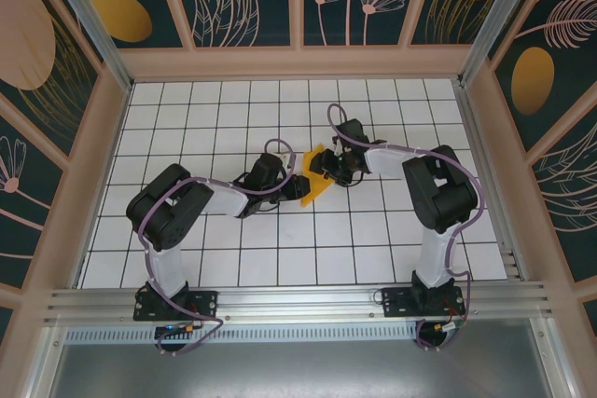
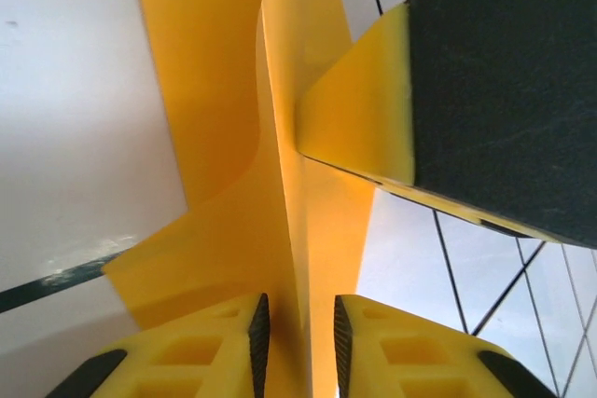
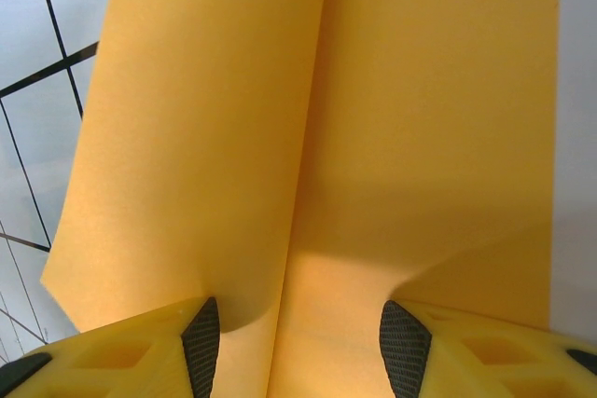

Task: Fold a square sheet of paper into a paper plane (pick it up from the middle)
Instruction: Fourth fold the wing at the center of the table.

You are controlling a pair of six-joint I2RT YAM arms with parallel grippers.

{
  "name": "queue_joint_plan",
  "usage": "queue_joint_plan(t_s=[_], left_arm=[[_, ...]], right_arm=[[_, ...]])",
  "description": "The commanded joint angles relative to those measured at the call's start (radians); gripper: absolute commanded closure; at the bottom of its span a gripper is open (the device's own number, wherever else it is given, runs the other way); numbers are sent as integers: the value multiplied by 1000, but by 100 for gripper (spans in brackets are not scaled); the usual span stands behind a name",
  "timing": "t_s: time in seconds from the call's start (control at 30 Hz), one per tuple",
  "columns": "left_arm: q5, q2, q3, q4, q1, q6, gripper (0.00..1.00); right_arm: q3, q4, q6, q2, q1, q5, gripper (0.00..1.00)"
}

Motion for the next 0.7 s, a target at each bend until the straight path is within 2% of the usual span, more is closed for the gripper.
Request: queue_joint_plan(t_s=[0.0, 0.2, 0.33, 0.67], left_arm=[[60, 16, 25, 62, 1, -1, 74], [72, 40, 26, 72, 2, -6, 82], [62, 46, 23, 69, 3, -11, 84], [51, 30, 4, 74, 3, -16, 75]], right_arm=[[-72, -48, -52, 145, -2, 179, 45], [-81, -33, -55, 134, 0, 163, 45], [-91, -26, -63, 125, 2, 159, 45], [-66, -65, -69, 162, 26, 222, 43]])
